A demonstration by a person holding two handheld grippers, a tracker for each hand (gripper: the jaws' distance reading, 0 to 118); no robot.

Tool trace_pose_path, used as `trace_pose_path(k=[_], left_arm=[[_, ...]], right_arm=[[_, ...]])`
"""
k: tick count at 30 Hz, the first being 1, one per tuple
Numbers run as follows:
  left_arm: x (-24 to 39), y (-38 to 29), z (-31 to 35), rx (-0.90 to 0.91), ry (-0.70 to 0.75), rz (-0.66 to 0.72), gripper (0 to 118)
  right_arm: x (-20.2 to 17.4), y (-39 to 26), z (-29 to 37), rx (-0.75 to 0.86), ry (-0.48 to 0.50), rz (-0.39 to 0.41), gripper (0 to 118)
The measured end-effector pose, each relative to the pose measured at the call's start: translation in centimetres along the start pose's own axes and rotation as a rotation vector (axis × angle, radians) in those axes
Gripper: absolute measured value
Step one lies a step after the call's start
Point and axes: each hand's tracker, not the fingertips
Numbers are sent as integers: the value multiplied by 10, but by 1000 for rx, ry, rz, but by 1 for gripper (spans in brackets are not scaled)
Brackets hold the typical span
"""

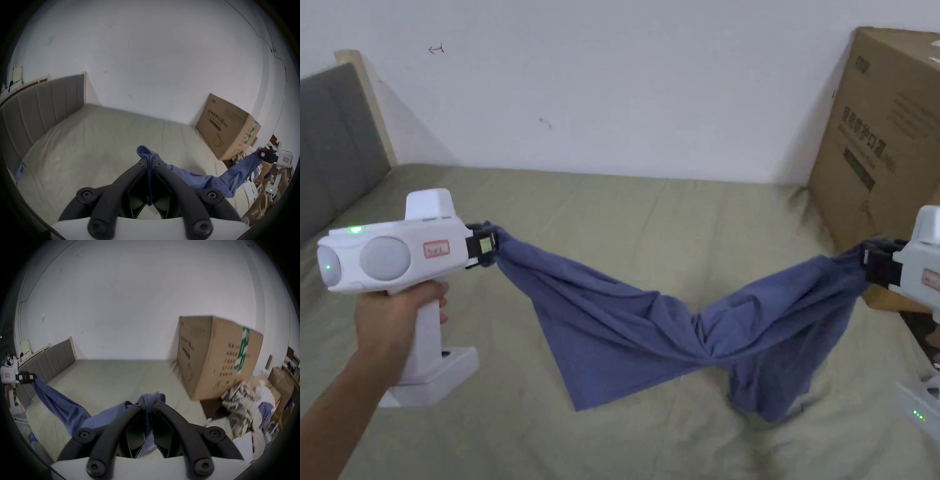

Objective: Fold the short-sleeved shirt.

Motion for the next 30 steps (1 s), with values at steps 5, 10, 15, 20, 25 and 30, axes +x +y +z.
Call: trace_pose_path(k=[5, 10, 15, 20, 25, 30], left_arm=[[-3, 83, -21, 79, 52, -6, 2], [-6, 133, -32, 131, 111, -4, 2], [-25, 163, -59, 158, 135, 24, 2], [-23, 155, -74, 154, 149, 5, 2], [-37, 116, -92, 85, 172, 7, 2], [-57, 48, -98, -27, 187, 56, 2]], right_arm=[[12, 69, -18, 85, -43, -5, 4], [28, 112, -39, 149, -70, -38, 4], [31, 132, -66, 166, -58, -60, 4], [29, 124, -95, 163, -62, -68, 4], [26, 81, -118, 99, -59, -76, 4], [21, 10, -125, -14, -56, -123, 4]])
